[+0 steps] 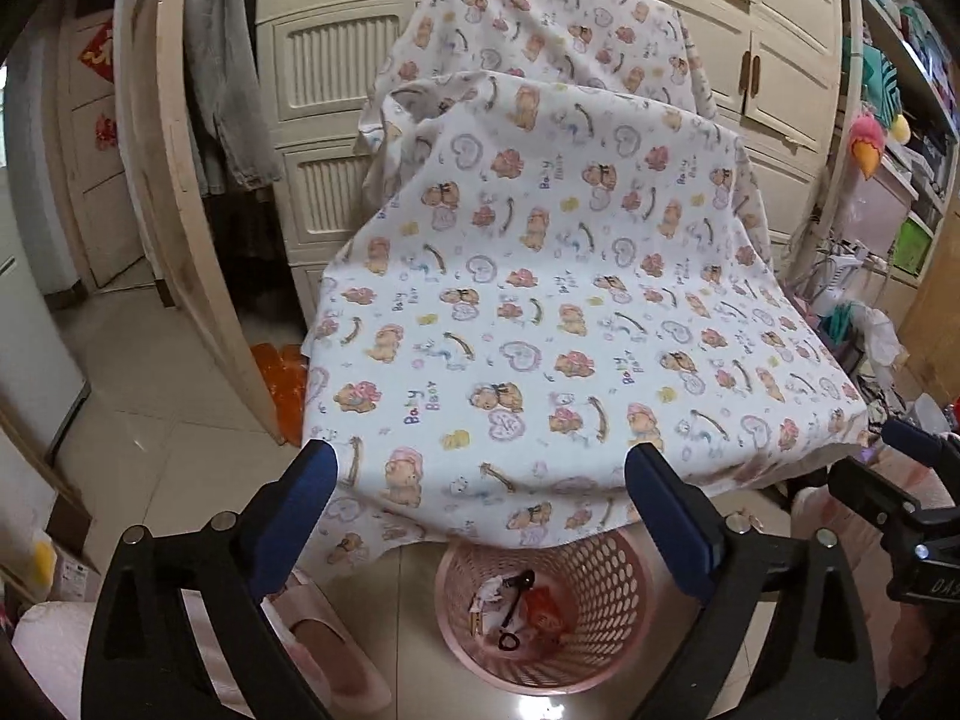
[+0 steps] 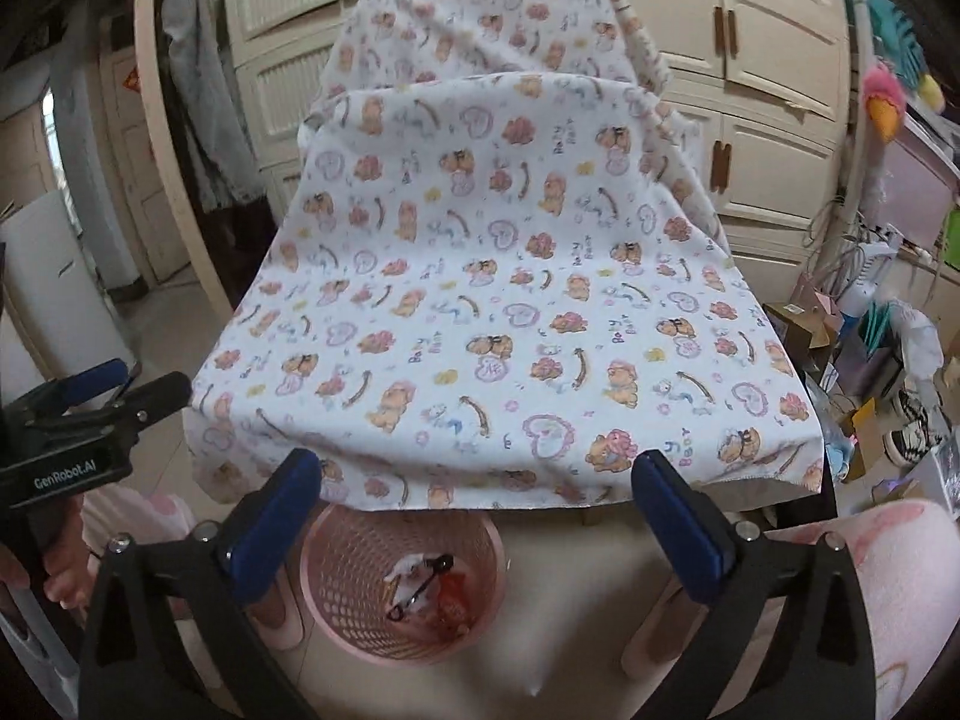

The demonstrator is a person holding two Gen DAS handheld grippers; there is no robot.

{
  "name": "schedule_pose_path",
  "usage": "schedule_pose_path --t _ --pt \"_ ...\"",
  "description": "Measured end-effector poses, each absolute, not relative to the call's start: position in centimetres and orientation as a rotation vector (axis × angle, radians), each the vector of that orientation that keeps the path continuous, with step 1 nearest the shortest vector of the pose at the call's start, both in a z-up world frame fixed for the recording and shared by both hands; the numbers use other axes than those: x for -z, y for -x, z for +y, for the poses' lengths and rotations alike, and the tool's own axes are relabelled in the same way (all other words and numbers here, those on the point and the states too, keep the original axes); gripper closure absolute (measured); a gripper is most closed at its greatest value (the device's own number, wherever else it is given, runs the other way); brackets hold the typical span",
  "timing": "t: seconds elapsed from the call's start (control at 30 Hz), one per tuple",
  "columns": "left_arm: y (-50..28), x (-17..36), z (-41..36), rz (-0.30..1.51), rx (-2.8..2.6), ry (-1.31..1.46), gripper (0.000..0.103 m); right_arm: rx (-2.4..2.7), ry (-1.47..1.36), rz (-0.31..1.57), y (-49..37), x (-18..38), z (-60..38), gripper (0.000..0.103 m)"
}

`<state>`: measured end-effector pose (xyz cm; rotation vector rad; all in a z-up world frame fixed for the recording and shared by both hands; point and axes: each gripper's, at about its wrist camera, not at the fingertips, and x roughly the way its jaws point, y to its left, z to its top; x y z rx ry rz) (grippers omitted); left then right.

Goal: Collect trash

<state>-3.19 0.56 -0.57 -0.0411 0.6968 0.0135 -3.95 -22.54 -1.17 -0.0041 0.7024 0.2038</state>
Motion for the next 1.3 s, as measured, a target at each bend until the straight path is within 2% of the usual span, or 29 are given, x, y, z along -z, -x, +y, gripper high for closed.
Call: schedule_pose_path --t 0.1,0.17,1.3 --pt "3.1 0.6 0.9 0.689 -0.027 0.057 0.006 -0.181 0.002 0.710 3.8 1.9 -22.5 0.000" --pt "3.1 0.6 0.9 0.686 -0.025 0.062 0.001 -0.180 0.008 0.724 3.5 2.4 -22.6 0.000" --pt "3.4 0.7 0.4 0.670 -0.017 0.059 0.001 -0.160 0.051 0.709 3.6 3.0 -22.2 0.000"
